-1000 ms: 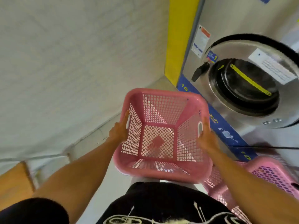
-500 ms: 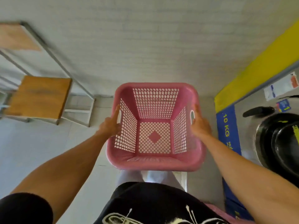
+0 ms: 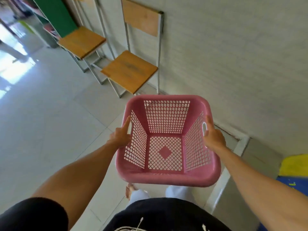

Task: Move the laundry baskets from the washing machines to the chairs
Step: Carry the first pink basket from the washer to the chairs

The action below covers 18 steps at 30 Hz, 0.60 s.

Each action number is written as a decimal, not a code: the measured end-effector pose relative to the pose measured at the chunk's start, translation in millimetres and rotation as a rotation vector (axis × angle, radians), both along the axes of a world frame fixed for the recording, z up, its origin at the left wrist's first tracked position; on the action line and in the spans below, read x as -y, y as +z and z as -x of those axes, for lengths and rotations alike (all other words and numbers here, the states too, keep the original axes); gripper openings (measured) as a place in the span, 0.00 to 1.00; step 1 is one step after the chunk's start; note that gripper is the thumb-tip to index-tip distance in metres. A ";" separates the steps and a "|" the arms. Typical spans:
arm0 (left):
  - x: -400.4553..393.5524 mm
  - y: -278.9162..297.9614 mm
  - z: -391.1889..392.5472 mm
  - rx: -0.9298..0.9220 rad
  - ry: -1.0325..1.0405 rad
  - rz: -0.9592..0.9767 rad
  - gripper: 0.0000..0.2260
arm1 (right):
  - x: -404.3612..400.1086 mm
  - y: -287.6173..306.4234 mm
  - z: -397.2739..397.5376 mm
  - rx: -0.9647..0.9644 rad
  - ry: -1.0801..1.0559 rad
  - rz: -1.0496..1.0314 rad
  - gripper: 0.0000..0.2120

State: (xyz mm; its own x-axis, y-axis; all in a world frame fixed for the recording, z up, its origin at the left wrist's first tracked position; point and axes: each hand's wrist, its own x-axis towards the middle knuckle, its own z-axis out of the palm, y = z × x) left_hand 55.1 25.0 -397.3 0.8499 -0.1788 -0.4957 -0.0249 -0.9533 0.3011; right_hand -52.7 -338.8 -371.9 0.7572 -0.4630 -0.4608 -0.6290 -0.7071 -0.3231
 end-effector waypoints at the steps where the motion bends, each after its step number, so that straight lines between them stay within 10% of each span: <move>1: -22.3 -0.7 -0.5 0.003 0.021 -0.001 0.40 | -17.9 4.0 -8.7 -0.004 0.041 0.003 0.36; 18: -320.5 17.1 17.9 0.152 0.495 -0.095 0.38 | -306.8 23.0 -150.1 0.150 0.478 0.020 0.40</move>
